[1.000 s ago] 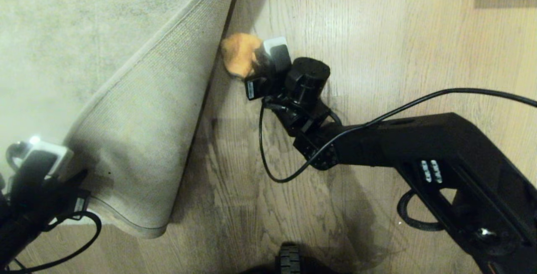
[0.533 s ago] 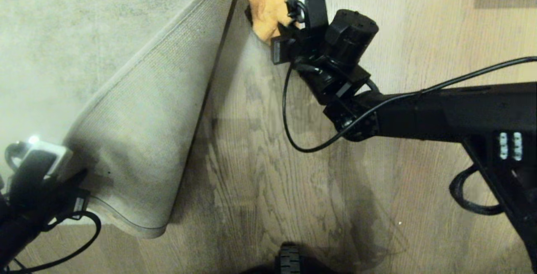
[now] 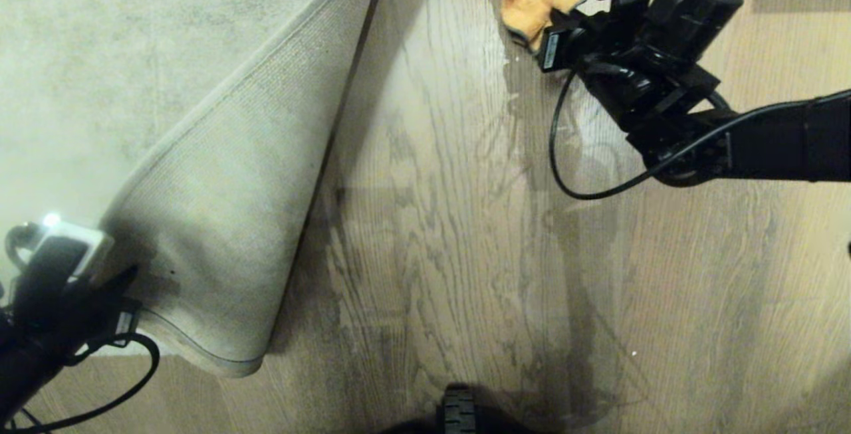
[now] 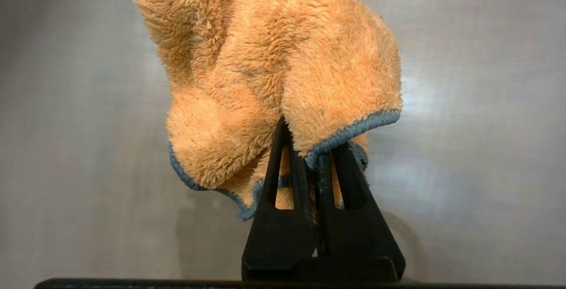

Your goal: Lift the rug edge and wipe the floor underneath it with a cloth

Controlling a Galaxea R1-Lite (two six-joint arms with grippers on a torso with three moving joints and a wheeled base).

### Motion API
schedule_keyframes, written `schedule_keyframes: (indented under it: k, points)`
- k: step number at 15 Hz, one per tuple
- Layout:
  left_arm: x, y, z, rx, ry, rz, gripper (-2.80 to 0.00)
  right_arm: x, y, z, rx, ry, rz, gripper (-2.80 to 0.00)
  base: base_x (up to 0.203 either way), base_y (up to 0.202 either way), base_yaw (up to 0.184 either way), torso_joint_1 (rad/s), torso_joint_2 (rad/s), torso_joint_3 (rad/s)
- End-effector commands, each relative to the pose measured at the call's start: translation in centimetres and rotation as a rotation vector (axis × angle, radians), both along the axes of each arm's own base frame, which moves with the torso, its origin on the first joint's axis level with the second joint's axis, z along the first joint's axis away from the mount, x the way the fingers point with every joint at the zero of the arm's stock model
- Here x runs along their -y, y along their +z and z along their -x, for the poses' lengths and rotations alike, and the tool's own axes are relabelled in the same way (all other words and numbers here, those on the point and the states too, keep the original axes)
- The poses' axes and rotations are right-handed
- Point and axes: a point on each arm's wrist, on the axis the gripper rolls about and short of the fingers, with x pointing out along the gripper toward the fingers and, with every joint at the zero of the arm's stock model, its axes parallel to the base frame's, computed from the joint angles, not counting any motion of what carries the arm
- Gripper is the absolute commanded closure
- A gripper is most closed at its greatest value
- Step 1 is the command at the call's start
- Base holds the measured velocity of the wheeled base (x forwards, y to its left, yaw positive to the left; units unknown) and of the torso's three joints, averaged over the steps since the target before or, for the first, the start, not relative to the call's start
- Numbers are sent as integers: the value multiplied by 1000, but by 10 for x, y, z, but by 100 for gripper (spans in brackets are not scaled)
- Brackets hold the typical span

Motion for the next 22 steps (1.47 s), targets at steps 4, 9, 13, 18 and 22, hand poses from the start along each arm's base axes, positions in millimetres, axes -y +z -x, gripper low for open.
schedule_keyframes:
  k: [4, 9, 13, 18, 22]
  points:
    - [0, 2, -1, 10, 0, -3, 0, 104, 9, 42, -24, -115, 56, 0, 0, 0, 0, 0, 0, 0]
    - [3, 1, -1, 9, -14, -3, 0, 185, -57, 117, -166, -185, 93, 0, 0, 0, 0, 0, 0, 0]
    - [6, 1, -2, 8, -32, -6, 0, 187, -125, 196, -274, -169, 87, 0, 0, 0, 0, 0, 0, 0]
    - [6, 0, -2, 2, -35, -5, 0, 176, -165, 282, -347, -127, 45, 0, 0, 0, 0, 0, 0, 0]
    - [7, 0, -1, 0, -34, -5, 0, 169, -186, 337, -411, -117, 27, 0, 0, 0, 0, 0, 0, 0]
